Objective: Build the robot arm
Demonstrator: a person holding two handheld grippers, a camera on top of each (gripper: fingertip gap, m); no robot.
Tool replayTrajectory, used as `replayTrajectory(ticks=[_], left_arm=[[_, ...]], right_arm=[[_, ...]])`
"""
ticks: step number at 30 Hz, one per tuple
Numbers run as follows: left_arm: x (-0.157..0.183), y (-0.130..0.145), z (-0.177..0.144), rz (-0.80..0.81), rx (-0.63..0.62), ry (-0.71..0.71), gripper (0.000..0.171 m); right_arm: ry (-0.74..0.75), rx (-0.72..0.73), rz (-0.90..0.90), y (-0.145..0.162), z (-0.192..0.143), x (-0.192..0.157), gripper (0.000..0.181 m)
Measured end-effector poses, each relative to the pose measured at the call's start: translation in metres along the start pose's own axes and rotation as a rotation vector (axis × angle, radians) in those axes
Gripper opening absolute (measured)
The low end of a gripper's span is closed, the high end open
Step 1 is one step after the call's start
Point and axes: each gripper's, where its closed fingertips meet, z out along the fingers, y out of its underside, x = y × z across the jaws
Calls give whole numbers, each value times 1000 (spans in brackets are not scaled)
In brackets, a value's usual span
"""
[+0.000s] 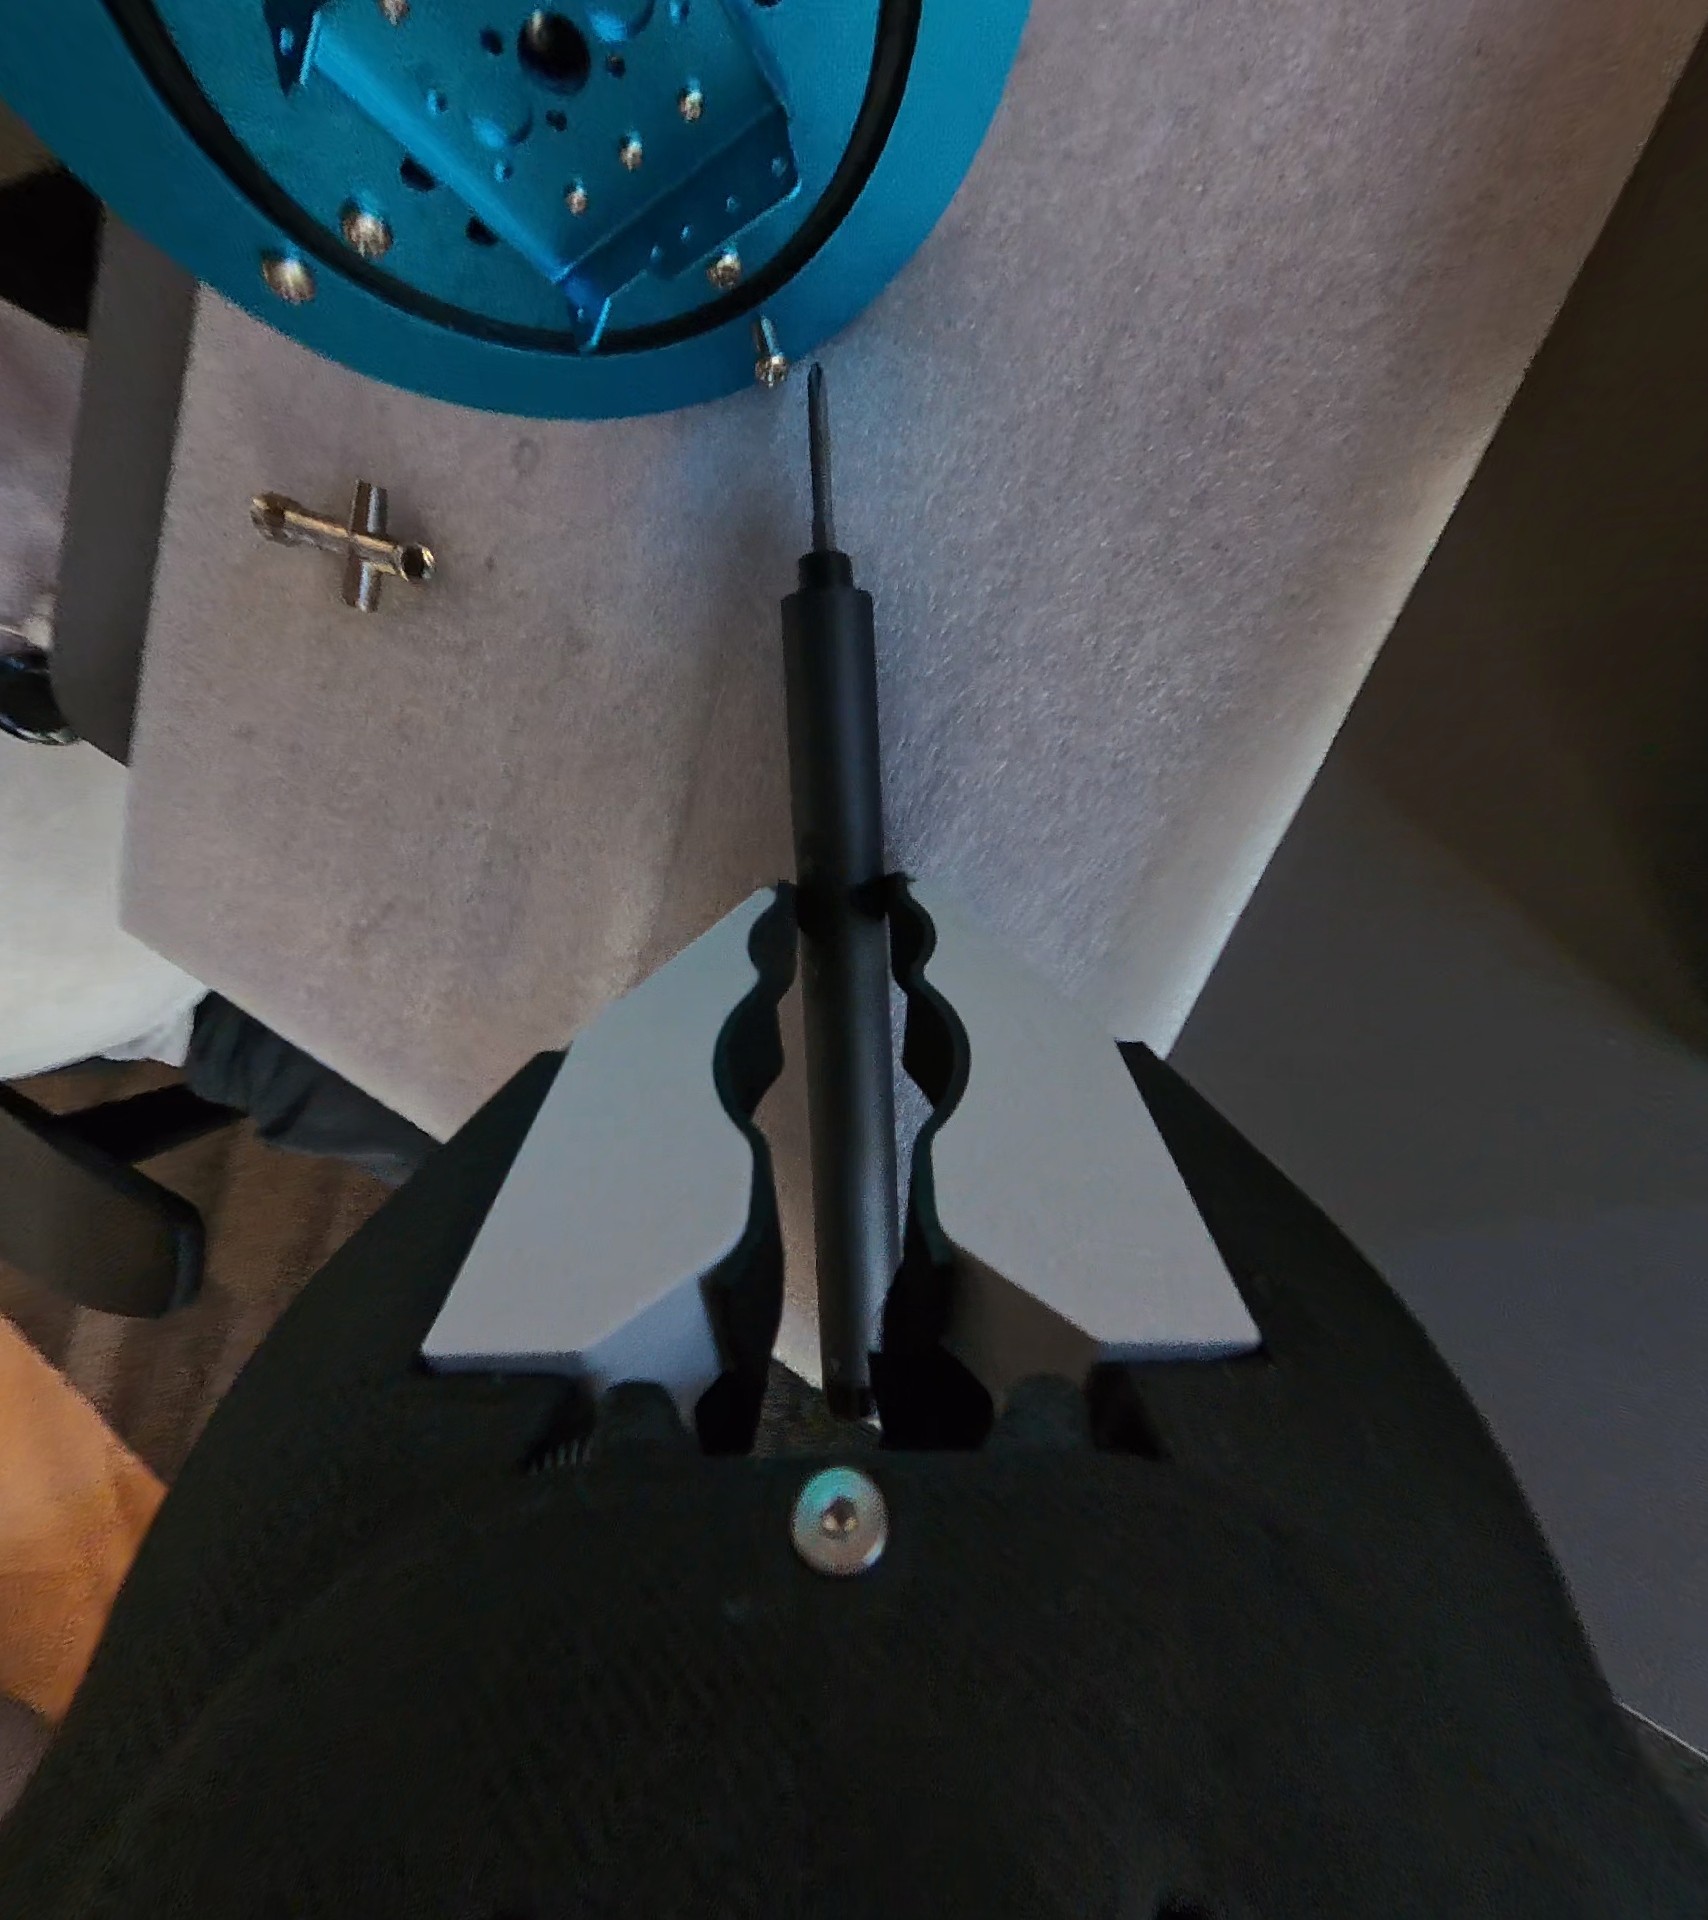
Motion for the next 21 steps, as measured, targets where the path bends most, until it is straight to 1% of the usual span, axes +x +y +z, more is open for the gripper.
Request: replayTrajectory(ticks=[4,6,8,9,10,12,16,19,21], left_arm=[[0,0,0,6,-1,0,4],[0,0,0,8,-2,-1,4],[1,0,1,11,-3,-1,4],[1,0,1,14,-4,-2,4],[1,0,1,17,-5,-3,4],[1,0,1,22,-6,-5,4],[1,0,1,22,-7,-7,4],[0,0,0,19,-6,-11,4],[0,0,0,15,-6,-12,4]], right_arm=[[180,-30,-120,5,-1,-1,16],[299,-80,-178,13,-6,1,15],[424,-116,-217,20,-10,4,16],[454,-116,-223,21,-10,2,17],[454,-112,-233,22,-9,-2,24],[432,-96,-219,22,-9,-8,27],[369,-31,-176,12,-15,-7,25],[319,-27,-179,8,-14,-5,26],[270,-54,-175,12,-8,-8,26]])
